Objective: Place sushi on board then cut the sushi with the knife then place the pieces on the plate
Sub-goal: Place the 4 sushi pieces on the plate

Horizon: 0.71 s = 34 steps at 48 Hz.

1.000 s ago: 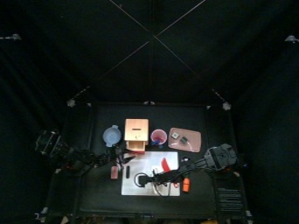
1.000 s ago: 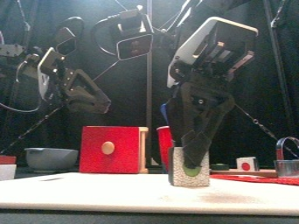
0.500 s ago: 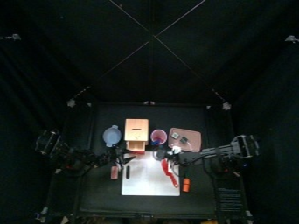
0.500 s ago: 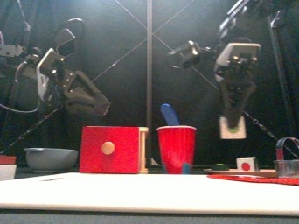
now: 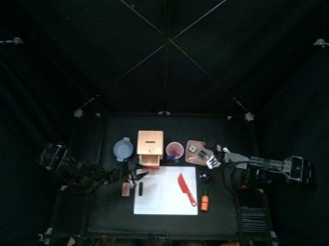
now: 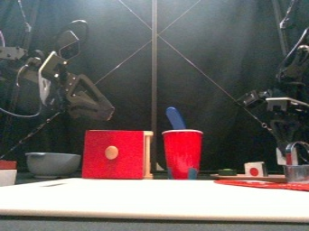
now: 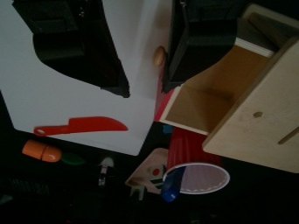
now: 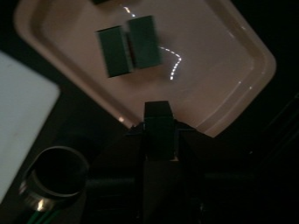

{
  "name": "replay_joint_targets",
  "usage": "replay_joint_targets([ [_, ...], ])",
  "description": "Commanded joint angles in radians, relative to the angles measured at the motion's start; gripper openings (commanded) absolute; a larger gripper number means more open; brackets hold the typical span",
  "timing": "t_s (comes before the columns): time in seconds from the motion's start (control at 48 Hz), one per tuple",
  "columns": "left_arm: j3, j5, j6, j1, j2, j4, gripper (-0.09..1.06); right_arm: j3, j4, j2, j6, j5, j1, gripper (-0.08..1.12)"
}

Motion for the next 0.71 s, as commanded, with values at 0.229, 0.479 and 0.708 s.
replay_joint_targets([
  [0.229, -0.018, -0.005, 0.002, 0.002, -0.003, 0.003, 0.76, 0.017, -0.02, 0.023, 0.006, -0.204, -0.14, 0.83],
  [0.479, -0.02, -0.005, 0.002, 0.002, -0.003, 0.003, 0.76, -0.028, -0.018, 0.002, 0.008, -0.163, -0.144, 0.93],
  [0.708, -0.029, -0.005, 0.0, -0.002, -0.017, 0.002, 0.76, -0.141, -0.009, -0.101, -0.003, -0.156, -0.026, 0.93],
])
